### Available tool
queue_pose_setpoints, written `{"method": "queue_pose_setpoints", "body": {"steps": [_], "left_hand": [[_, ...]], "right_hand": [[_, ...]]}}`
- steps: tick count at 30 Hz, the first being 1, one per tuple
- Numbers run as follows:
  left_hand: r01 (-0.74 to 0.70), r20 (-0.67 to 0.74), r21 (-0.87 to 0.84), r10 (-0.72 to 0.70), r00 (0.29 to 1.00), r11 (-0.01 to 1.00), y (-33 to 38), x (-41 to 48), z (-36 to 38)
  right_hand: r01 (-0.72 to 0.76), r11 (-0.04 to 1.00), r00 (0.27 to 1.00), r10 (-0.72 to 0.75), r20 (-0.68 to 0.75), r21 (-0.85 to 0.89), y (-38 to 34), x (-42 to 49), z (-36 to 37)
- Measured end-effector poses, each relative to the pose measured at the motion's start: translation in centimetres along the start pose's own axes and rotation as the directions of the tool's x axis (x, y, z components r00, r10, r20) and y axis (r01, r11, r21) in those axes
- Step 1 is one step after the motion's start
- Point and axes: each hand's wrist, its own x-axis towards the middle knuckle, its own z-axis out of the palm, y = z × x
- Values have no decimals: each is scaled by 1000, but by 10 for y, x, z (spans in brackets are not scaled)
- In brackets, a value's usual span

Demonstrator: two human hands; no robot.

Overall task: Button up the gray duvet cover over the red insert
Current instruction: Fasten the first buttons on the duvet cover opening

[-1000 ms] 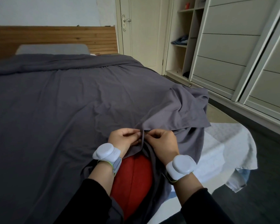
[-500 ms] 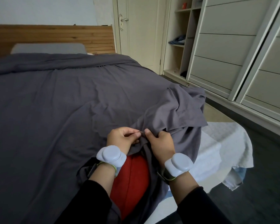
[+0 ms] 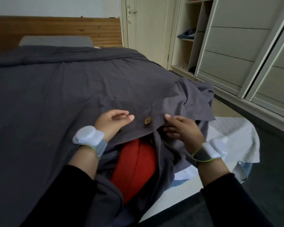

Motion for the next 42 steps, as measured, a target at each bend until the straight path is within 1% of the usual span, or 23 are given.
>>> {"method": "queue_pose_setpoints", "body": {"steps": [2, 3, 5, 7, 8, 10, 11, 12, 15, 16, 18, 21, 22, 23, 25, 26, 29, 32, 34, 36, 38, 39, 42], "left_hand": [[45, 88, 184, -62, 994, 982, -1, -11, -17], [72, 103, 312, -109, 989, 948, -8, -28, -24], [84, 108, 470, -152, 983, 878, -14, -35, -34], [125, 136, 507, -222, 965, 853, -19, -45, -38], [145, 145, 519, -254, 956, 842, -22, -51, -37], [176, 105, 545, -275, 956, 820, -30, -60, -34], [177, 71, 560, -260, 963, 809, -33, -65, -33], [176, 44, 583, -247, 968, 793, -36, -70, -35], [224, -26, 628, -267, 963, 745, -43, -84, -44], [229, -46, 623, -257, 965, 748, -44, -89, -47], [203, -84, 566, -189, 978, 799, -44, -96, -47], [77, -130, 432, -23, 991, 899, -41, -107, -45], [25, -138, 384, 30, 990, 923, -39, -110, -45], [-21, -149, 334, 75, 986, 942, -37, -114, -46], [-100, -172, 255, 147, 974, 962, -34, -118, -46], [-120, -177, 219, 161, 971, 968, -32, -119, -45], [-103, -168, 15, 104, 980, 995, -31, -123, -42], [-44, -139, -103, 30, 990, 994, -30, -130, -34], [56, -76, -267, -78, 994, 962, -32, -134, -26], [137, -23, -356, -155, 988, 924, -33, -138, -23], [169, -17, -310, -183, 983, 935, -35, -140, -23], [164, -20, -259, -175, 984, 952, -36, -142, -24], [109, -25, -119, -113, 993, 987, -39, -145, -27]], "right_hand": [[48, 969, 985, -86, -147, -241, 6, -5, -4], [45, 943, 973, -116, -199, -329, 16, -19, -3], [60, 908, 967, -156, -202, -414, 18, -28, 4], [40, 850, 980, -137, -147, -525, 20, -48, 17], [27, 799, 984, -127, -125, -601, 23, -59, 23], [5, 673, 984, -134, -116, -740, 35, -76, 31], [-3, 644, 982, -142, -123, -765, 41, -82, 34], [-13, 653, 980, -143, -140, -757, 48, -88, 34], [-113, 744, 965, -77, -252, -658, 63, -103, 30], [-149, 745, 963, -41, -268, -651, 68, -108, 30], [-204, 725, 968, 48, -248, -657, 80, -115, 30], [-202, 669, 979, 116, -168, -715, 92, -121, 29], [-204, 691, 979, 125, -164, -693, 94, -123, 27], [-222, 752, 975, 148, -168, -620, 94, -127, 25], [-297, 887, 951, 240, -196, -354, 90, -136, 21], [-332, 920, 935, 292, -202, -208, 88, -141, 19], [-376, 918, 891, 395, -225, 127, 82, -152, 18], [-348, 891, 882, 417, -222, 291, 81, -161, 22], [-334, 895, 900, 396, -183, 297, 80, -169, 26], [-335, 903, 926, 369, -85, 270, 77, -178, 31], [-312, 924, 949, 315, 24, 223, 70, -185, 38], [-290, 940, 957, 286, 48, 181, 68, -186, 42], [-222, 968, 974, 216, 60, 118, 57, -186, 51]]}}
